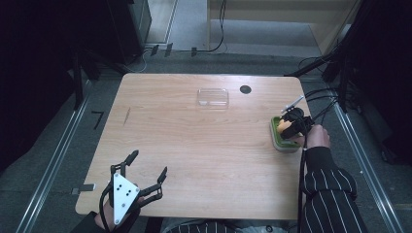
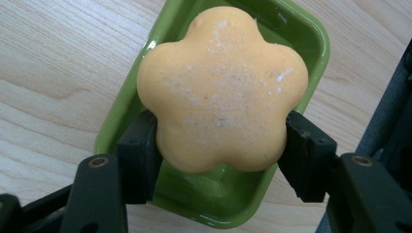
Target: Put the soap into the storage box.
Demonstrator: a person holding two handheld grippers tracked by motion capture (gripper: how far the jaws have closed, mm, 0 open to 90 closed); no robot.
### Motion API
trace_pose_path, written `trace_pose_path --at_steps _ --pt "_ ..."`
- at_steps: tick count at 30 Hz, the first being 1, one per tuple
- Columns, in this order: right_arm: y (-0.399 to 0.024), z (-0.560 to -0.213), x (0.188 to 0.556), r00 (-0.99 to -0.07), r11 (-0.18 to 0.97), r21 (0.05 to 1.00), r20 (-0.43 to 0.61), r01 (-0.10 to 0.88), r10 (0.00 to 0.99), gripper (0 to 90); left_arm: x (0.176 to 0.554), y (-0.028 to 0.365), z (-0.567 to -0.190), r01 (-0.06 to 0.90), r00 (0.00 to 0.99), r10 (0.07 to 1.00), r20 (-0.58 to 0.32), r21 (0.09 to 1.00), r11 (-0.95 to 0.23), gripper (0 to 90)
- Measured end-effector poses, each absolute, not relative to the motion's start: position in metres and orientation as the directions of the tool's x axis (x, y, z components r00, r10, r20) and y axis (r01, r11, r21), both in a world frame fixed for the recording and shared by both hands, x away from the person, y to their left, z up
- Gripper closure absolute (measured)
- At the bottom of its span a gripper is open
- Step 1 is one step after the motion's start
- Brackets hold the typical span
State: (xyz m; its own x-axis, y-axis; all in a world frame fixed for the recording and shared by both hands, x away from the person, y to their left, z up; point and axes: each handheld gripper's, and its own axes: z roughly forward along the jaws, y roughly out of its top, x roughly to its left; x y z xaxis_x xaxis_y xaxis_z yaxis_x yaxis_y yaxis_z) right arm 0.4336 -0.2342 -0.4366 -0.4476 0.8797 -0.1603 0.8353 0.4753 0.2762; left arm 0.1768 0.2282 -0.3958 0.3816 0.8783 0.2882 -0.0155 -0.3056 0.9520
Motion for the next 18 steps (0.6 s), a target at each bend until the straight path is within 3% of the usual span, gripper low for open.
trace_pose_path --at_steps 18 --pt "-0.2319 -0.4421 0.4375 -0.425 0.449 0.248 -0.145 0.858 0.893 40.4 0.1769 0.2281 -0.3958 -0.016 0.383 0.877 0.291 0.951 -0.308 13.0"
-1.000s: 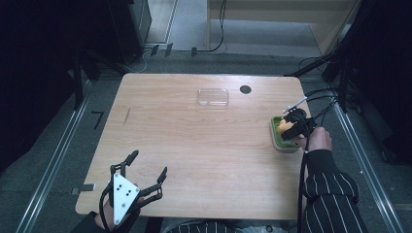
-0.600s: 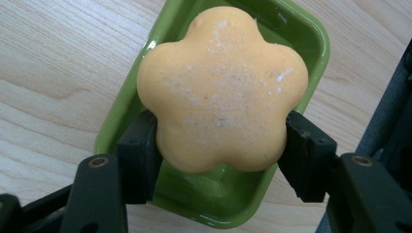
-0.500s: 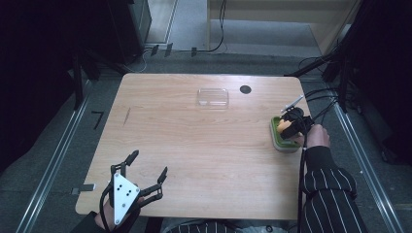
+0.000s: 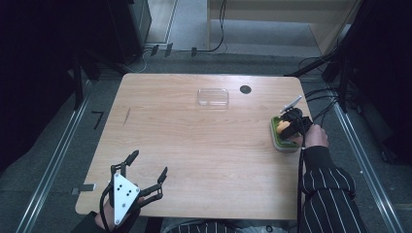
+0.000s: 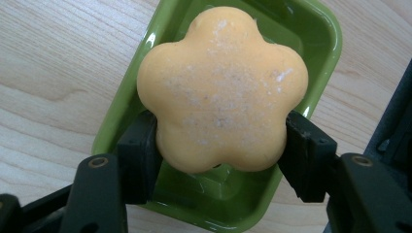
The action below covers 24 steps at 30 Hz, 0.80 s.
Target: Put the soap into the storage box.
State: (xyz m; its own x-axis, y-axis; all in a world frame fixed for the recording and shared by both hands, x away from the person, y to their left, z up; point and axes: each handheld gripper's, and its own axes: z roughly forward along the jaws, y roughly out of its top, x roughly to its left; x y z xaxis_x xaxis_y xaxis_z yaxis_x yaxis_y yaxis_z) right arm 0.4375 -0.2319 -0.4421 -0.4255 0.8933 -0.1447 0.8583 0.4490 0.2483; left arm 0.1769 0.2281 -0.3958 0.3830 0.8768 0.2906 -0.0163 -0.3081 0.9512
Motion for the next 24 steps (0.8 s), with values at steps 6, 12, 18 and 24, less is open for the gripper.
trace_pose_path --at_steps 6,12,18,24 --pt "-0.2304 -0.4448 0.4383 -0.408 0.431 0.235 -0.142 0.871 0.902 40.3 0.1768 0.2281 -0.3958 -0.016 0.383 0.878 0.289 0.952 -0.306 13.0" --pt "-0.23 -0.448 0.4394 -0.393 0.415 0.222 -0.137 0.882 0.909 40.2 0.1767 0.2283 -0.3958 -0.017 0.383 0.877 0.289 0.952 -0.307 13.0" --pt "-0.2292 -0.4506 0.4397 -0.382 0.402 0.208 -0.131 0.891 0.915 40.0 0.1768 0.2283 -0.3958 -0.017 0.383 0.878 0.288 0.952 -0.306 13.0" --pt "-0.2285 -0.4513 0.4399 -0.377 0.396 0.2 -0.125 0.896 0.918 39.1 0.1773 0.2284 -0.3958 -0.017 0.383 0.877 0.289 0.952 -0.306 13.0"
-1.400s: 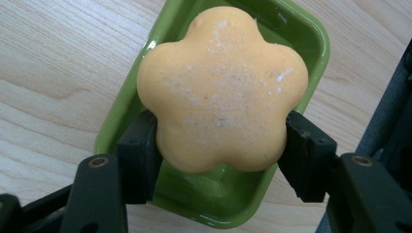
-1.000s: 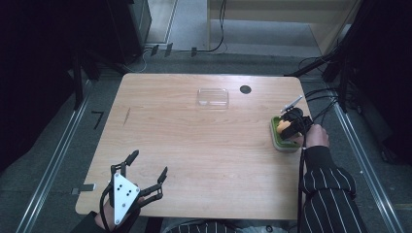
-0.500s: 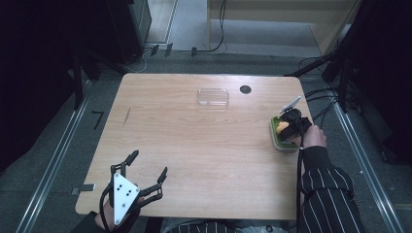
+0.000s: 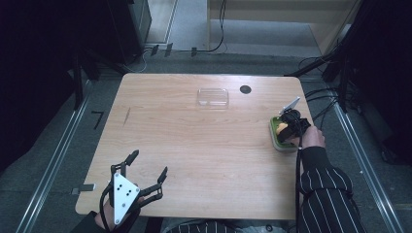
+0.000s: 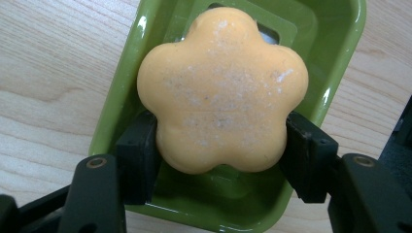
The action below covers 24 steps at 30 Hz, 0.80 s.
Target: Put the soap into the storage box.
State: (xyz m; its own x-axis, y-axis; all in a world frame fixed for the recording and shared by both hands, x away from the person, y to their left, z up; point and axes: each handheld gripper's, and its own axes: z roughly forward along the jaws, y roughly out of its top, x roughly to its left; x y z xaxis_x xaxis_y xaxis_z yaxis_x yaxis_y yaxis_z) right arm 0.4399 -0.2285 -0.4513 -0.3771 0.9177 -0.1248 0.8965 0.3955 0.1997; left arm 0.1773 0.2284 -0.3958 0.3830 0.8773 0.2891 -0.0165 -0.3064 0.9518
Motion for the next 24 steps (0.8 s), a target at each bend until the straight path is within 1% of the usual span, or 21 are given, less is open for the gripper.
trace_pose_path --at_steps 2,4,9,15,22,24 --pt "-0.228 -0.451 0.44 -0.381 0.398 0.199 -0.12 0.895 0.917 36.2 0.177 0.229 -0.396 -0.017 0.381 0.879 0.286 0.953 -0.302 13.0" --pt "-0.228 -0.451 0.44 -0.386 0.404 0.19 -0.128 0.895 0.914 35.6 0.177 0.228 -0.396 -0.016 0.382 0.879 0.286 0.953 -0.303 13.0" --pt "-0.227 -0.447 0.438 -0.374 0.399 0.209 -0.147 0.893 0.916 33.1 0.177 0.229 -0.396 -0.018 0.383 0.879 0.285 0.954 -0.301 13.0" --pt "-0.225 -0.439 0.436 -0.383 0.409 0.226 -0.152 0.884 0.911 31.0 0.177 0.229 -0.396 -0.017 0.381 0.88 0.284 0.954 -0.301 13.0" --pt "-0.224 -0.43 0.427 -0.395 0.414 0.23 -0.123 0.881 0.91 17.6 0.177 0.228 -0.396 -0.019 0.383 0.877 0.289 0.952 -0.305 13.0" --pt "-0.224 -0.428 0.424 -0.4 0.415 0.235 -0.111 0.879 0.91 15.4 0.176 0.229 -0.396 -0.017 0.382 0.88 0.282 0.954 -0.299 13.0"
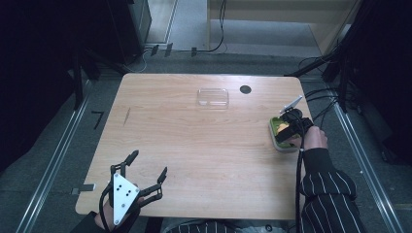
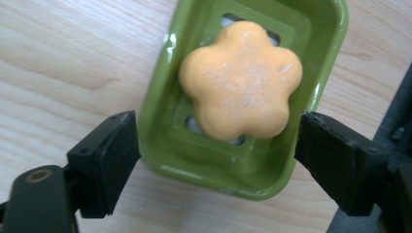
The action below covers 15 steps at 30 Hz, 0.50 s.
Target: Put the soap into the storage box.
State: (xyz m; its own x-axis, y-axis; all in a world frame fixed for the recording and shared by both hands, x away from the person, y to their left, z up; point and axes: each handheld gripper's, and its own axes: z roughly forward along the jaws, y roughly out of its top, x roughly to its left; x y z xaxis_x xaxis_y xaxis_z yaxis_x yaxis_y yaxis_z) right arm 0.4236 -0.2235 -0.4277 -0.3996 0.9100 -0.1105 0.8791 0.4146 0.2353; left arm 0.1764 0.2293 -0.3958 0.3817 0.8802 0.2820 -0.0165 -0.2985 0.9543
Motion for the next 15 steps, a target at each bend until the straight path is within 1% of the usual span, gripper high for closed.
trace_pose_path --at_steps 11,15 --pt "-0.214 -0.421 0.4 -0.462 0.469 0.228 -0.089 0.853 0.883 7.1 0.177 0.229 -0.396 -0.019 0.381 0.881 0.282 0.955 -0.297 13.0" --pt "-0.209 -0.42 0.389 -0.481 0.486 0.224 -0.082 0.844 0.873 5.8 0.177 0.229 -0.396 -0.019 0.382 0.88 0.282 0.955 -0.298 13.0"
